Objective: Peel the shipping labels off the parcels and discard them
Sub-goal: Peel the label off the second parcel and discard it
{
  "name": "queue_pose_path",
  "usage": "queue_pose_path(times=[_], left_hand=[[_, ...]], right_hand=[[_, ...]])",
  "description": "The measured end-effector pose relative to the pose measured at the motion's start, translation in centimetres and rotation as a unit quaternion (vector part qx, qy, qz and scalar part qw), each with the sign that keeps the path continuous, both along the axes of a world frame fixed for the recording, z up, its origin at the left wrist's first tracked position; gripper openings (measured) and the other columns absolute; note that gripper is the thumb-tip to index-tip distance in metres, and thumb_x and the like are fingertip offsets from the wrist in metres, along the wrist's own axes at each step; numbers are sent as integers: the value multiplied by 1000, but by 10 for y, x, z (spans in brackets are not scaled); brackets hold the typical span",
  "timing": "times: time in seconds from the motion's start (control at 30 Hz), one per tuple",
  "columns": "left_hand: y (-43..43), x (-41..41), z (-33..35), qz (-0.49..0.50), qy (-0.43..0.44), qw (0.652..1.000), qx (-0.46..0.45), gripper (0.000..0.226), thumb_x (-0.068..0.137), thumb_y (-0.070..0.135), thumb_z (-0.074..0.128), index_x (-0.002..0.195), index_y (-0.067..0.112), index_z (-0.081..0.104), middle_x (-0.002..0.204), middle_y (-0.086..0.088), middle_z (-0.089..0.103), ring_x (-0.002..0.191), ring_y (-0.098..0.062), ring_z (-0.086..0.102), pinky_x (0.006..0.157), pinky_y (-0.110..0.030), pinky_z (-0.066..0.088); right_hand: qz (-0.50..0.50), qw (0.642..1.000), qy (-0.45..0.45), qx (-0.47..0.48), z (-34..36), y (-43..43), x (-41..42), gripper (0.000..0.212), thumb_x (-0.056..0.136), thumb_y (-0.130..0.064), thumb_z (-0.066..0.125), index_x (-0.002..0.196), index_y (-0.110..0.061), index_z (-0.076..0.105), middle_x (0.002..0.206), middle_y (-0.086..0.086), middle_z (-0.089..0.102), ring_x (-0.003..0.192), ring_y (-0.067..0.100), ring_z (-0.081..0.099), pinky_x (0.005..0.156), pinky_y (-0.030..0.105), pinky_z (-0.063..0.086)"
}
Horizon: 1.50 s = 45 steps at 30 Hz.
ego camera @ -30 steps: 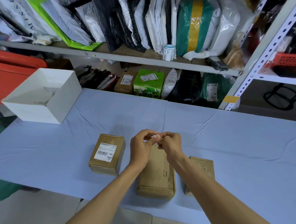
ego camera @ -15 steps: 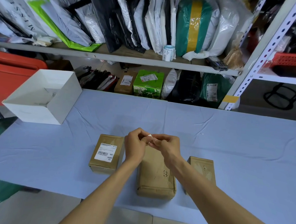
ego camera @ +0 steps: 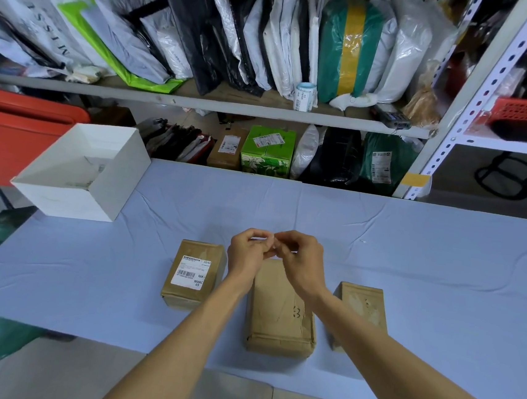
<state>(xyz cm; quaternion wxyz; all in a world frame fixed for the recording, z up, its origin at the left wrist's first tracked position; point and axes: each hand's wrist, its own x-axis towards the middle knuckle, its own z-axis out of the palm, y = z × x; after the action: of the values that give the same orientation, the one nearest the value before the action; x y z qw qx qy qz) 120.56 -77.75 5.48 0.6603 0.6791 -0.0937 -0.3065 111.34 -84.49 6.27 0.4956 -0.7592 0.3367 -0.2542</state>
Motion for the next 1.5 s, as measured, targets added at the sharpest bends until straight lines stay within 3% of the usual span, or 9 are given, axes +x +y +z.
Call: queue_pose_path(times=[0.1,0.3,0.53,0.73,0.87,1.1,1.2,1.4,1.5], left_hand=[[-1,-1,1,0,8,1000,6,3,84,4,68,84,4,72,84,-14,73,74,-20,73,73,-27,59],[5,-1,2,-45,4,999,7,9,84,8,70,91,3,74,87,-12,75,81,-20,73,78,-23,57],[11,-3,-1,-39,-95,994,49,5,87,5,67,84,5,71,74,-11,70,67,-19,67,69,-26,57],[19,-5,-2,2,-150,987,57,13,88,1,63,77,8,65,68,-3,66,62,-17,66,67,-31,59],[30,5,3,23,-165,983,75,26,84,-2,64,67,18,61,64,2,65,54,-6,62,58,-22,55],[67,16,7,64,-118,989,69,18,85,2,67,74,15,61,70,-5,66,65,-17,65,67,-30,57],[88,27,9,99,-101,988,69,19,86,0,64,75,15,60,69,0,64,63,-6,63,60,-17,53],[139,62,13,139,-68,985,79,15,85,5,63,74,16,63,70,-6,66,63,-18,64,70,-31,56],[164,82,14,144,-26,986,77,7,83,7,63,79,11,65,76,-9,68,66,-19,67,75,-32,59]], right_hand=[[5,1000,-1,-26,0,1,-2,15,89,-12,64,90,-22,75,75,-15,71,75,-3,67,69,14,54],[-11,1000,15,-8,-2,0,-2,17,94,-16,59,85,-13,73,69,-4,71,64,6,67,59,18,53],[23,998,53,0,5,0,2,15,94,-8,56,92,1,68,77,7,69,65,15,68,57,22,57],[10,999,27,36,10,9,8,9,85,-5,63,81,-4,72,69,6,71,65,19,69,65,35,59],[-50,988,-19,142,8,22,14,6,78,-9,74,82,-10,69,70,8,72,65,21,71,67,37,60],[26,987,-25,159,9,46,40,7,75,-2,73,78,-9,75,69,5,74,70,16,72,62,19,54],[90,984,-9,155,10,61,57,12,77,-2,70,80,-11,77,73,3,75,76,16,72,71,25,55],[159,968,-17,191,14,99,93,19,74,6,66,82,-8,76,81,7,75,80,23,72,77,33,57],[162,980,-3,113,14,125,112,18,71,2,72,83,-11,74,78,4,74,77,18,71,73,27,57]])
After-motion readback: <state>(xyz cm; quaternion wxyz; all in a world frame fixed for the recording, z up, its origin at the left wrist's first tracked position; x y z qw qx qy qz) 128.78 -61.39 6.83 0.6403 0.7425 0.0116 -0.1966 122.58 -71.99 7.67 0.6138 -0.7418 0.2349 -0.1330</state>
